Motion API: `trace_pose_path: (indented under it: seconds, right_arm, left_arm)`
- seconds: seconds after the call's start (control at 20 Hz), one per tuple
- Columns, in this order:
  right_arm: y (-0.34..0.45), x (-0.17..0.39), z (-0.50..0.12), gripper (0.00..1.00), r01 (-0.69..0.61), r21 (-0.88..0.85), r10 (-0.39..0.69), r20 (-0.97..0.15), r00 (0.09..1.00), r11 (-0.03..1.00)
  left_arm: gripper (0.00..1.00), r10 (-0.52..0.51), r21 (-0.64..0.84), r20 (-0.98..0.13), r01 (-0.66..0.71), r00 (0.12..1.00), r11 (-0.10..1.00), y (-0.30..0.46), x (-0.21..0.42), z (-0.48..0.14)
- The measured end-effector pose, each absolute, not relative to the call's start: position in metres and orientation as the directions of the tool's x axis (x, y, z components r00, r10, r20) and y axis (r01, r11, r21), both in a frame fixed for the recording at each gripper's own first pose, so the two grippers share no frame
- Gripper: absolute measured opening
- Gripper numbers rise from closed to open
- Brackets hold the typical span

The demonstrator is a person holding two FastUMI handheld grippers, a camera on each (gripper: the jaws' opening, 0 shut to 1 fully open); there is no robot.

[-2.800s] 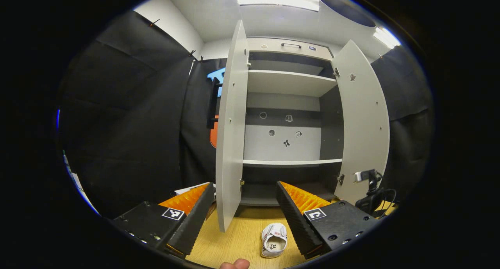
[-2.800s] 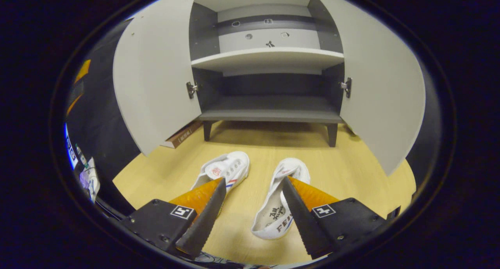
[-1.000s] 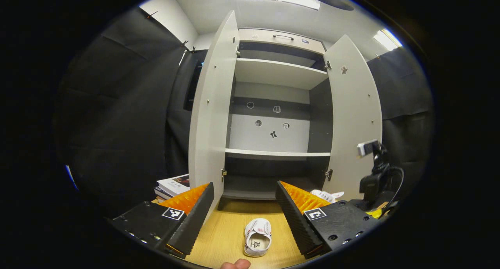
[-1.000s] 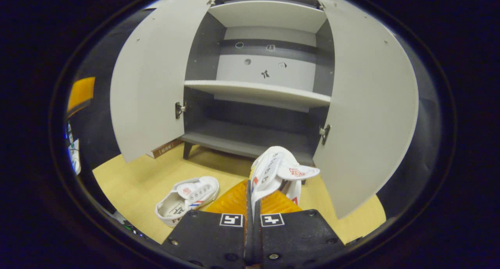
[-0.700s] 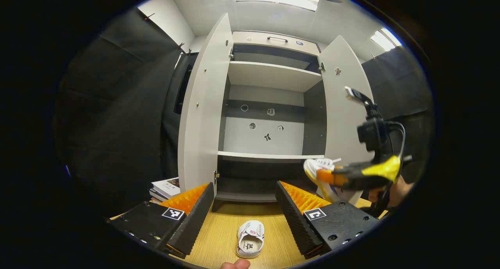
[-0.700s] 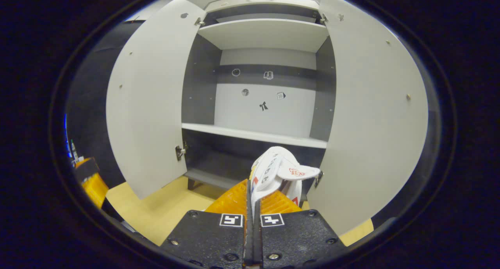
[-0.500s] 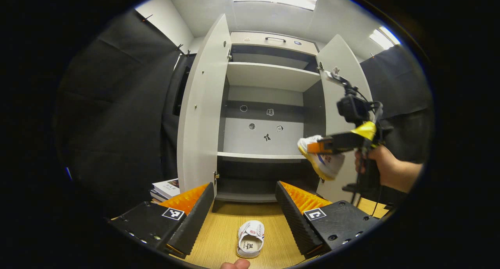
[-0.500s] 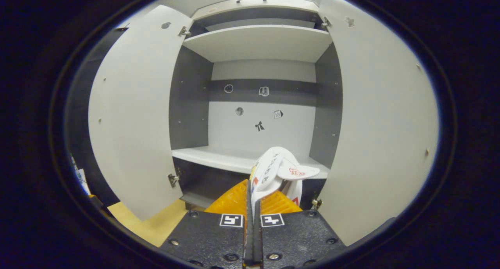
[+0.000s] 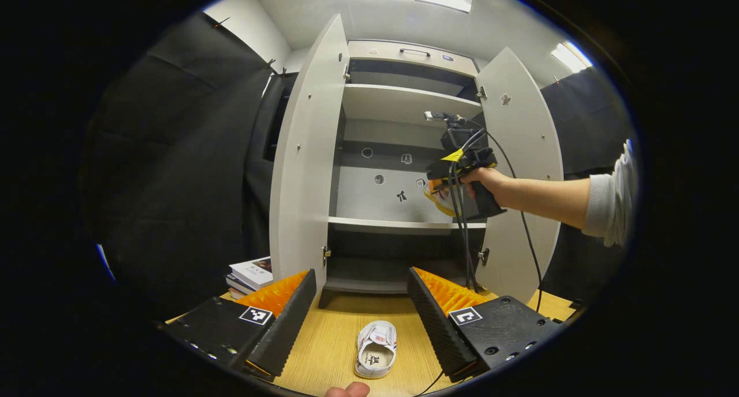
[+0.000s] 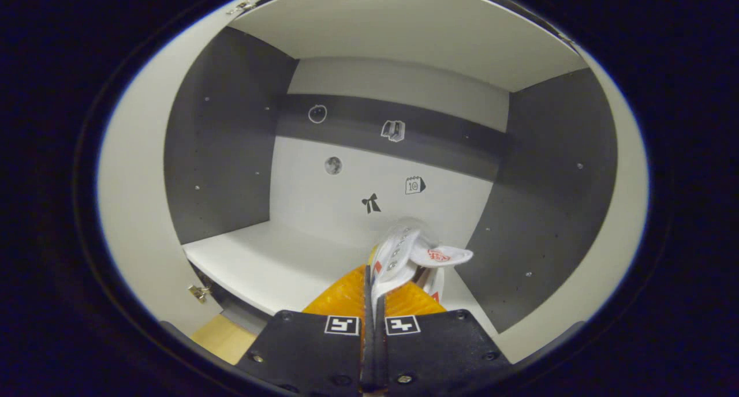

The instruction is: Grab one shoe with the right hand and put it into the shoe cabinet, grab the other shoe with the left hand and put it into the shoe cabinet; then close the right door with the right hand and the left door with the left hand.

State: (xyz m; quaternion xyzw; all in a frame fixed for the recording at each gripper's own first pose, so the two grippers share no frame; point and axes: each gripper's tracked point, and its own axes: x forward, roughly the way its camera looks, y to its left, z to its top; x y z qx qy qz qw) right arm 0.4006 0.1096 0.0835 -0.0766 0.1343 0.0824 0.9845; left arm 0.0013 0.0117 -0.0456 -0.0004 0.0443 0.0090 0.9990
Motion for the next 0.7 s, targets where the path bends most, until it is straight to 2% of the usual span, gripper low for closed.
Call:
trace_pose_path:
  seconds: [0.15, 0.45, 0.7]
  right_arm:
    - [0.109, 0.435, 0.075, 0.03, -0.170, -0.161, 0.110, -0.328, 0.938, 0.972]
    - [0.107, 0.465, 0.038, 0.03, -0.181, -0.189, 0.077, -0.457, 0.886, 0.965]
    - [0.110, 0.471, 0.030, 0.04, -0.178, -0.190, 0.066, -0.482, 0.873, 0.965]
  left_arm:
    - [0.95, 0.048, 0.002, -0.094, -0.048, 0.994, 0.999, 0.025, 0.005, -0.048]
    - [0.95, 0.104, 0.008, -0.101, -0.103, 0.989, 0.995, 0.047, 0.011, -0.049]
    - [0.95, 0.103, 0.019, -0.102, -0.101, 0.989, 0.995, 0.048, 0.015, -0.050]
